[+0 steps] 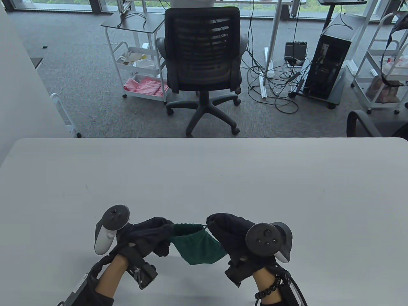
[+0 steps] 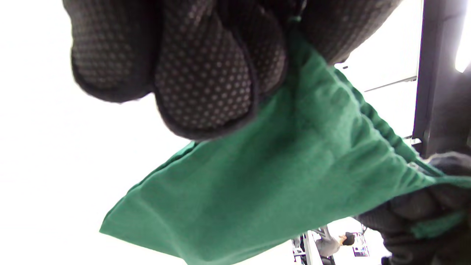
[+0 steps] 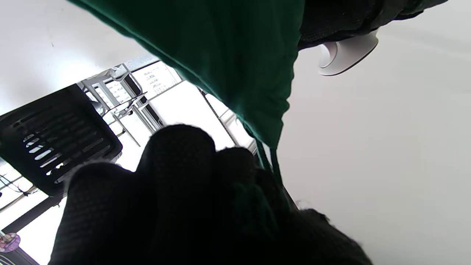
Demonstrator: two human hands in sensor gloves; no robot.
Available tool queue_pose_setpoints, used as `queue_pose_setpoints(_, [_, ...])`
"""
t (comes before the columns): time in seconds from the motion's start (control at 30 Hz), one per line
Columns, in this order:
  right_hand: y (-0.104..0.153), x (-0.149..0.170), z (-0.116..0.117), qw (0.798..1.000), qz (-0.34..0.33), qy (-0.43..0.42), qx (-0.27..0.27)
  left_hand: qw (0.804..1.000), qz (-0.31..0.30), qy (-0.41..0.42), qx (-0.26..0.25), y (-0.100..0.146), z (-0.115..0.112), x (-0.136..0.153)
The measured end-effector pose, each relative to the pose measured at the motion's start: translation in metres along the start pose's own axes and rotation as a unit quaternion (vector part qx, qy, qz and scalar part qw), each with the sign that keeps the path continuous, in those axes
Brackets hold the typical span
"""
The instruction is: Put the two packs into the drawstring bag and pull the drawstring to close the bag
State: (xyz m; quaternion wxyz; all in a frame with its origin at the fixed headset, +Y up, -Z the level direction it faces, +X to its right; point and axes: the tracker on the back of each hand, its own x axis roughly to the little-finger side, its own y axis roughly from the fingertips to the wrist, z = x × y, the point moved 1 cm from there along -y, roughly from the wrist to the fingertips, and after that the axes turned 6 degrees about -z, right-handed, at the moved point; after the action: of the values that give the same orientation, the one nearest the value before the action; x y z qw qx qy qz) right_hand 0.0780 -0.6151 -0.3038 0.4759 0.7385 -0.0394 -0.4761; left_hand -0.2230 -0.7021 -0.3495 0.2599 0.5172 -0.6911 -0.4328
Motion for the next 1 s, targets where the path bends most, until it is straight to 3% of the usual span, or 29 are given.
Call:
queue_pose_setpoints(0.23, [0.001,-0.004,-0.002,1.000,0.004,0.014,0.019,0.998,-0.023,-0.051,0.006,-0.001,-0.006,-0.008])
queue_pose_setpoints(0.4, [0.001,-0.005,-0.004,0.999,0.011,0.025,0.033,0.984,-0.097,-0.142,-0.048,0.008,-0.004,-0.032])
queue_pose_setpoints(0.53, [0.000,-0.010,-0.002,0.999,0.008,0.032,0.036,0.946,-0.181,-0.265,-0.056,0.015,-0.027,-0.068])
queue_pose_setpoints(0.67, [-0.001,-0.018,0.003,0.999,0.000,0.037,0.029,0.907,-0.213,-0.361,-0.044,0.014,-0.054,-0.089])
queue_pose_setpoints(0.73, [-0.002,-0.022,0.006,0.999,-0.007,0.044,0.025,0.899,-0.214,-0.378,-0.054,0.012,-0.062,-0.092])
queue_pose_setpoints(1.0, [-0.004,-0.034,0.015,0.996,-0.029,0.080,0.010,0.906,-0.212,-0.352,-0.099,0.012,-0.059,-0.086])
